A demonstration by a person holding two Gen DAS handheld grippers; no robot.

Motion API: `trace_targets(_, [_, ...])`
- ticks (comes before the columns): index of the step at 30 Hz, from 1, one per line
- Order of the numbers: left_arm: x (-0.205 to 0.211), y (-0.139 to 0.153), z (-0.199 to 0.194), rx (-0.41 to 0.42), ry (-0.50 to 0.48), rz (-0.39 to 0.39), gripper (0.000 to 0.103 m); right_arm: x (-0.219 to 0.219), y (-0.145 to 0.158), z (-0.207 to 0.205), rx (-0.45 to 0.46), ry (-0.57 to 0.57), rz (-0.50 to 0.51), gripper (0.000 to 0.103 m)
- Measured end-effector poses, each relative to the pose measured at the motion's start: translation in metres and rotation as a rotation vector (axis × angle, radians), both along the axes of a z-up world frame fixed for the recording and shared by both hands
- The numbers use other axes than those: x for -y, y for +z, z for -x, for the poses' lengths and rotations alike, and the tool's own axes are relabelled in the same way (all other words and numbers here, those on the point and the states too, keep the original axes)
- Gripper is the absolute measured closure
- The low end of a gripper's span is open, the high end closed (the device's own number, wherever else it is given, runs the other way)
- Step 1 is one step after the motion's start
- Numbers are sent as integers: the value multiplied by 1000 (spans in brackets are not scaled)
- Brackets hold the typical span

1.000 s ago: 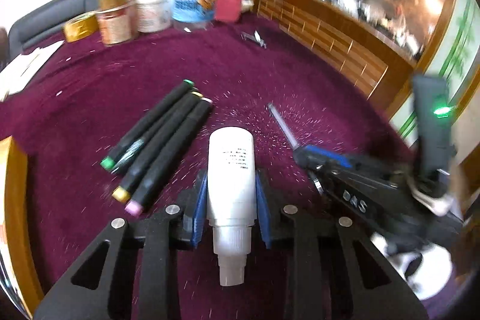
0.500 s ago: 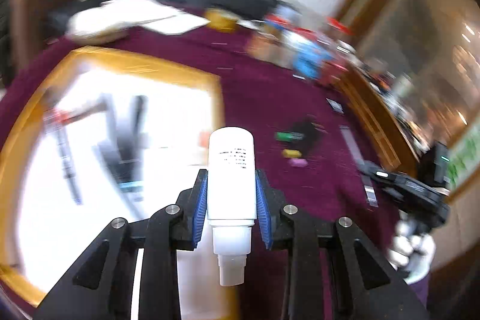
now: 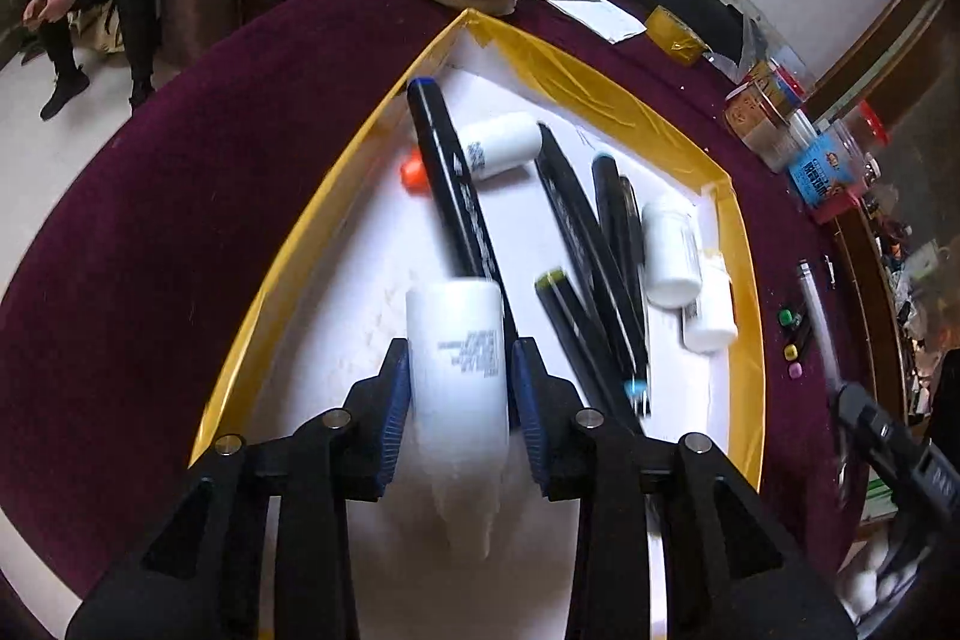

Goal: Organize rigid objects
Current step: 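Carry the clear pen into the tray and open the right gripper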

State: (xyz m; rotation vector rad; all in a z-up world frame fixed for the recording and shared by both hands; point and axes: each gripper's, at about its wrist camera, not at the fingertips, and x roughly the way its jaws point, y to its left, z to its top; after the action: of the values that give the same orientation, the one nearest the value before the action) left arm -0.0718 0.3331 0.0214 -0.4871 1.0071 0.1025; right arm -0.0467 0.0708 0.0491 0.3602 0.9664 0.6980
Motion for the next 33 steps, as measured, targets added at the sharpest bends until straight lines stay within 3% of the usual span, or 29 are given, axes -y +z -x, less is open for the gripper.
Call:
trace_targets(7, [-2, 1, -8, 47, -21, -11, 71, -72, -14, -13, -65, 94, 33, 94])
trace_targets(11, [-8, 18, 8, 119, -18, -47, 71, -108, -23, -20, -101, 135, 52, 94])
trace_targets(15, [-20, 30, 27, 172, 5, -45, 55, -137, -28, -35, -115, 137, 89, 94])
trace_targets(21, [-33, 37, 51, 224, 18, -18, 55, -160, -39, -56, -124, 94, 159, 93])
trace_targets(27, [-42, 40, 67, 266, 51, -6, 55, -178, -10, -44, 35, 136, 190, 90])
trace_targets(33, [-45, 35, 69, 263, 54, 17, 55, -224, -16, -46, 79, 221, 338, 88])
